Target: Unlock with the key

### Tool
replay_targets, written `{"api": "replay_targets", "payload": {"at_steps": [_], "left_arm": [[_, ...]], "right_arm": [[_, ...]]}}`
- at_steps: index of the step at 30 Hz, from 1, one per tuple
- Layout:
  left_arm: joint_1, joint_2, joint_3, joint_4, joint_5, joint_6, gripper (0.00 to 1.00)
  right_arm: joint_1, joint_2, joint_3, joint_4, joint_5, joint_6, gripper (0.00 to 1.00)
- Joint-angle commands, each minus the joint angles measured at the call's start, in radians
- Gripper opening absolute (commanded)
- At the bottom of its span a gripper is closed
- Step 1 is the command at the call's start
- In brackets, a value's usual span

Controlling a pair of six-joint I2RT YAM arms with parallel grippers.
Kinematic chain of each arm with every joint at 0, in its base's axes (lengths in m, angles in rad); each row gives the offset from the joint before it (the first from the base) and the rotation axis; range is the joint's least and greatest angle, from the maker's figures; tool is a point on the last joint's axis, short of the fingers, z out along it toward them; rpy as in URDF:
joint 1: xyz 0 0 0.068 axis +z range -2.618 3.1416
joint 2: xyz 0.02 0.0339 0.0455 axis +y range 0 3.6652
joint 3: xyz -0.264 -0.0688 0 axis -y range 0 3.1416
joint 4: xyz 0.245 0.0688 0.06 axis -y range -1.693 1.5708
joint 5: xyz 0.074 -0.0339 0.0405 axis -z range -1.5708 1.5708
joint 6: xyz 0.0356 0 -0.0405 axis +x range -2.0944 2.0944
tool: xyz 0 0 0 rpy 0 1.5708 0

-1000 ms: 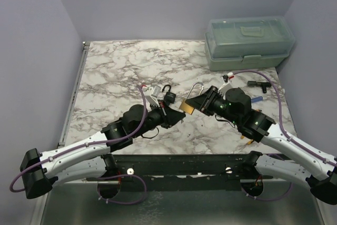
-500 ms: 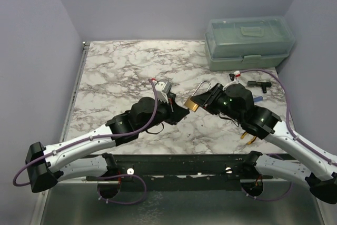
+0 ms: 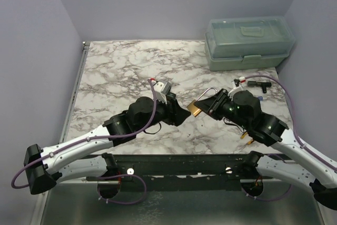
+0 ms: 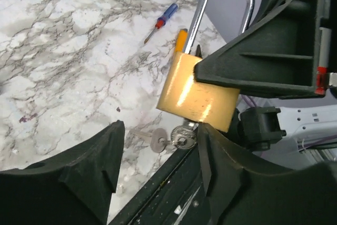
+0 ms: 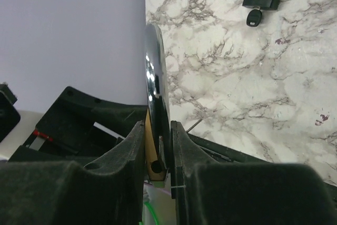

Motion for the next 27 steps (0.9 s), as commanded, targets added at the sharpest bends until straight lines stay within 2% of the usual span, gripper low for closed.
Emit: {"api": "replay_targets", "payload": {"at_steps": [1,4,6,10,17,22,27], "left_arm": [[0.012,-0.038,-0.037,-0.047,0.007,0.017,0.75],[0.012,-0.064,-0.050,-0.048,0.030,0.017,0.95],[0.013,-0.084,-0.055,-0.049,0.050,0.014,0.98],[0.014,-0.129,-0.068,-0.047,0.095,-0.019,0.98],[0.014,-0.199,-0.102,0.037,0.300,-0.107,0.99],[0.017,-0.206,-0.106,0.110,0.377,-0.206,0.98],[0.018,-0.209,-0.122,0.162,0.392,-0.268,0.89]], "right_arm": [[0.014,-0.044,-0.014,0.098,-0.053,0.027,0.01],[0.014,-0.052,-0.022,0.108,-0.060,0.026,0.01],[0.015,-0.059,-0.024,0.108,-0.059,0.019,0.00],[0.015,-0.072,-0.015,0.097,-0.058,0.002,0.01],[0.014,-0.110,-0.036,0.156,-0.126,-0.094,0.01],[0.014,-0.164,-0.094,0.263,-0.270,-0.192,0.01],[0.014,-0.184,-0.127,0.385,-0.407,-0.231,0.01]]}}
